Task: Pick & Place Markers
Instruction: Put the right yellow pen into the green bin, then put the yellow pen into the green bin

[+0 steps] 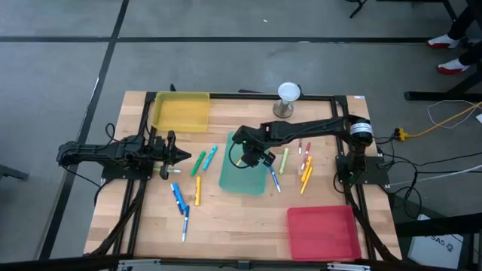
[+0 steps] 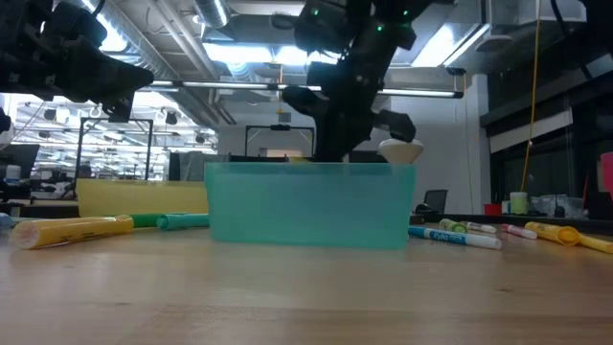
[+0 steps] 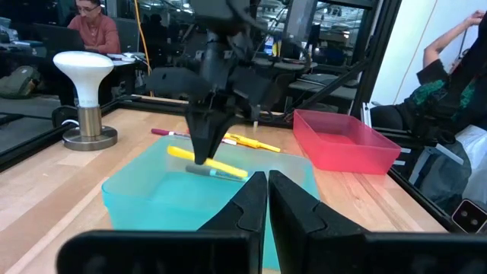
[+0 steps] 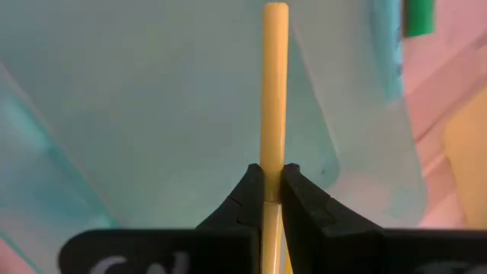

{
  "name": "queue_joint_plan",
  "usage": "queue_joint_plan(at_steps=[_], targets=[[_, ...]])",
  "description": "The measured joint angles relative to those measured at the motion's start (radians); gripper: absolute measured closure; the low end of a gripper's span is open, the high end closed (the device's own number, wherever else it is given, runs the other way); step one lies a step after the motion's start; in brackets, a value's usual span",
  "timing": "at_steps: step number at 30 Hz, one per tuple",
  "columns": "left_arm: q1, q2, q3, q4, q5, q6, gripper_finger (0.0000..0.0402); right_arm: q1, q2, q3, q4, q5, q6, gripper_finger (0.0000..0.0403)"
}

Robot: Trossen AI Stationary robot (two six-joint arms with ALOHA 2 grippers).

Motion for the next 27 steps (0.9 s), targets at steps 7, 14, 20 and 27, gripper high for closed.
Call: queue_joint_plan(at_steps=[7,14,20,27], targets=[[0.0,0.0,0.0,0.0,0.0,0.0,0.0393,-0.001,0.007,0.0,0.002,0.0,0.003,0.0363],[0.0,0.0,0.0,0.0,0.0,0.0,0.0393,-0.005,0.006,0.0,0.001,-0.001,0.003,0.0363],[0.0,0.0,0.0,0.0,0.0,0.0,0.0389,-0.005,0.007,0.0,0.01,-0.001,0.029,0.0336],[0.0,0.0,0.0,0.0,0.0,0.0,0.0391,-0.005,0.007,0.0,0.012,-0.017,0.029,0.0314]])
